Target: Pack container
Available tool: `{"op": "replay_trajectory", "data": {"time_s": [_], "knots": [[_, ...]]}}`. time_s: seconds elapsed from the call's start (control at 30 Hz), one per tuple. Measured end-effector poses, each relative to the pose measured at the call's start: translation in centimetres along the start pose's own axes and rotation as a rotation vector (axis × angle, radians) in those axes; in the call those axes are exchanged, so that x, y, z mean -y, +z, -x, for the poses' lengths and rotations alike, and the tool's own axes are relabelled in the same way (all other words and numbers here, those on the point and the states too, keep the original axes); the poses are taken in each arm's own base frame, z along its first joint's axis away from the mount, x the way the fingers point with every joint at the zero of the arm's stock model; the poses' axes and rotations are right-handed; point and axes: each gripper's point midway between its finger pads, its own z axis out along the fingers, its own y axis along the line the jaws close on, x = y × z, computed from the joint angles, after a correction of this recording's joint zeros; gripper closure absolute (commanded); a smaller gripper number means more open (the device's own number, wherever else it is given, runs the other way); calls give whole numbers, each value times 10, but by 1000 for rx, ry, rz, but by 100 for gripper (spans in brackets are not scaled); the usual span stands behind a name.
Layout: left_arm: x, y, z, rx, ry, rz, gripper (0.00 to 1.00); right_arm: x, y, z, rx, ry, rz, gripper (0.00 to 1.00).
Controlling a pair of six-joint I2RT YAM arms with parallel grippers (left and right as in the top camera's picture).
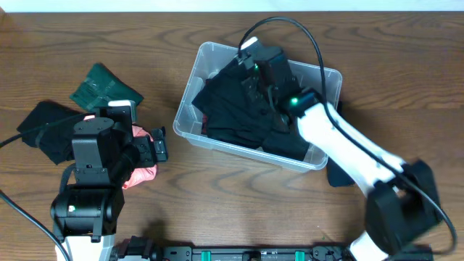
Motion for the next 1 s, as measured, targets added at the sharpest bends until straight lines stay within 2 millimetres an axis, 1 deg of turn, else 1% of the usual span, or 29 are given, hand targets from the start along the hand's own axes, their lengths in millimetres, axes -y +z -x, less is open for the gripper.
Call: {"op": "replay_trajectory", "data": {"time_s": [0.07,0.13,0.2,0.23,0.3,0.43,0.53,0.6,0.67,0.73,0.8,0.87,0.9,0.93,0.97,1.0], "knots": [[0,0,0,0,0,0,2,-1,21,-16,-35,33,22,99],[0,0,0,0,0,0,2,-8,38,-36,-84,56,58,99],[0,0,0,0,0,0,2,-17,52,-55,-134,74,93,99],[0,0,0,0,0,0,2,-19,56,-60,-149,80,102,99],[0,0,0,0,0,0,2,-22,59,-64,-165,95,112,99],[0,0,0,0,0,0,2,-21,59,-62,-168,107,118,95],[0,0,0,0,0,0,2,-17,54,-58,-160,119,120,92],[0,0,0,0,0,0,2,-15,46,-52,-152,128,130,91],[0,0,0,0,0,0,2,-10,29,-43,-144,133,135,90],[0,0,0,0,0,0,2,-6,1,-28,-121,136,140,91],[0,0,0,1,0,0,2,-1,-32,-12,-91,137,143,91],[0,0,0,1,0,0,2,5,-65,-2,-77,137,140,93],[0,0,0,1,0,0,2,7,-79,-3,-86,137,137,95],[0,0,0,1,0,0,2,9,-90,-7,-111,136,131,96],[0,0,0,1,0,0,2,10,-95,-14,-144,136,123,97],[0,0,0,1,0,0,2,11,-98,-26,-191,138,114,99]]}}
